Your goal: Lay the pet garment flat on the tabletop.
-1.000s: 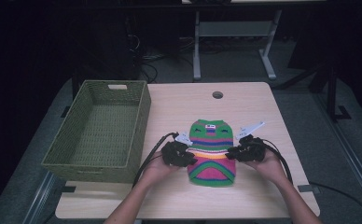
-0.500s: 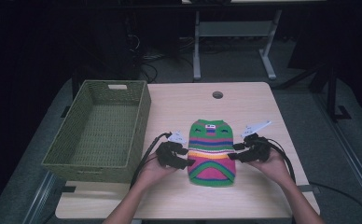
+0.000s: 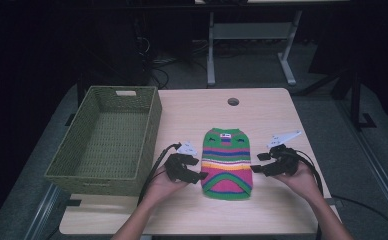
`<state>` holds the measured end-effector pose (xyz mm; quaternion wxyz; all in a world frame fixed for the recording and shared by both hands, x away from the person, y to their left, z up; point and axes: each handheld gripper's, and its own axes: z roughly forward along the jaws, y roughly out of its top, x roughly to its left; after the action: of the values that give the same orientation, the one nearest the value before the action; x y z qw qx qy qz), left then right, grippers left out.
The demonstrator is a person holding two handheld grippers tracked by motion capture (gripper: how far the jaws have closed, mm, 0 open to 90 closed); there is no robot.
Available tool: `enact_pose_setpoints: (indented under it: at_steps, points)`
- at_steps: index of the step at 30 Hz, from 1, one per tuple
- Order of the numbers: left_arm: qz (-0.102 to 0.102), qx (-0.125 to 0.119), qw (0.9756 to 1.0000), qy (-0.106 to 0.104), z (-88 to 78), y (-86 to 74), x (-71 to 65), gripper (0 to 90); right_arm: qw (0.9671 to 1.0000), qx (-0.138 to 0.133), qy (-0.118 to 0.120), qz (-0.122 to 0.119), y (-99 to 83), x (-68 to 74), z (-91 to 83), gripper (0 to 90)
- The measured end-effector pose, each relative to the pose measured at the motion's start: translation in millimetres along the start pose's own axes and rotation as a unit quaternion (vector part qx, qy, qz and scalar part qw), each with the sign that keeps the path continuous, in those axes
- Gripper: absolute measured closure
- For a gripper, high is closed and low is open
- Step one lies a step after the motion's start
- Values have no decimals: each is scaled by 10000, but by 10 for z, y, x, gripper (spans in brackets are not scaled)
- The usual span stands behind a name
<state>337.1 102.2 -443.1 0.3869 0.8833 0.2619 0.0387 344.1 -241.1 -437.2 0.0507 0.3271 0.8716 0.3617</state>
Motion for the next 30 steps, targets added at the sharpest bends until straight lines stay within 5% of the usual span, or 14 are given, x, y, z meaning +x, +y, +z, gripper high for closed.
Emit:
enact_pose_setpoints:
  at_steps: [30]
  points:
    - [18,22,9999,158,-223,-324,-155,276,9993,-180,-163,271,-459,41,-330,345]
